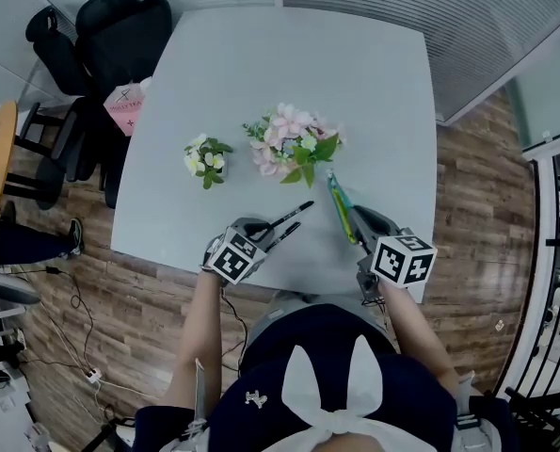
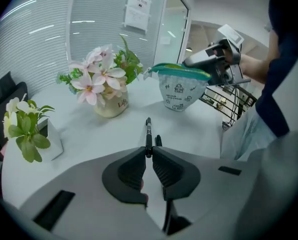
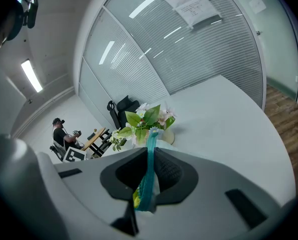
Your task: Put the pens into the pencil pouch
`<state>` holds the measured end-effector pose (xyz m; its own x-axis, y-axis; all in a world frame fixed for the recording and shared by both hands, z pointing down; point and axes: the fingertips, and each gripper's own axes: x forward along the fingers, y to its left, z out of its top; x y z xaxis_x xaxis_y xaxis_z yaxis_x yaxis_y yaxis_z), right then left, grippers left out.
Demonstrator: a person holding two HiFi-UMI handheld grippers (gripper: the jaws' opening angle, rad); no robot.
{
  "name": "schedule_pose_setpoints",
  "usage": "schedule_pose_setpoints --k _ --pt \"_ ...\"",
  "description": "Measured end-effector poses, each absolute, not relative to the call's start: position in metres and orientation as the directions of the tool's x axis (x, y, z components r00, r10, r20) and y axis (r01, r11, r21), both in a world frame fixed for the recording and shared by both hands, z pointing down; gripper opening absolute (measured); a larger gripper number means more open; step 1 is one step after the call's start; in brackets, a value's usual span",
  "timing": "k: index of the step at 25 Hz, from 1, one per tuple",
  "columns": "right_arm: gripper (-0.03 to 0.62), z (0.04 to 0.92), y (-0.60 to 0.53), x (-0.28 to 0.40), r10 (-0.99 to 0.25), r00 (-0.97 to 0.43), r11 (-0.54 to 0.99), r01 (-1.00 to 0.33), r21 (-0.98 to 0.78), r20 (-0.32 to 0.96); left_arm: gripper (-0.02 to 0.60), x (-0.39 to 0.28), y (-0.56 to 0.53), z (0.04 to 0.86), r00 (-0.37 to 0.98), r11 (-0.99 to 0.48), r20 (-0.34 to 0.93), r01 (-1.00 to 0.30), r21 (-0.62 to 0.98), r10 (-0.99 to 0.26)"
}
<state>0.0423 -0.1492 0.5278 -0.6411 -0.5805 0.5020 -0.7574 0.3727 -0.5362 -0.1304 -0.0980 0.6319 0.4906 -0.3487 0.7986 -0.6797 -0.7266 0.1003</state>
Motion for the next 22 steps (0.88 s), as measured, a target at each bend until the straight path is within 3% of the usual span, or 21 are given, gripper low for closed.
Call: schedule_pose_setpoints --k 22 --pt "0.044 0.526 -0.145 0.045 -0.590 -0.637 0.380 -0.761 -0.526 0.496 0.057 -0.126 -0.116 0.528 0.603 -0.568 0.530 -0.783 0.252 -0.596"
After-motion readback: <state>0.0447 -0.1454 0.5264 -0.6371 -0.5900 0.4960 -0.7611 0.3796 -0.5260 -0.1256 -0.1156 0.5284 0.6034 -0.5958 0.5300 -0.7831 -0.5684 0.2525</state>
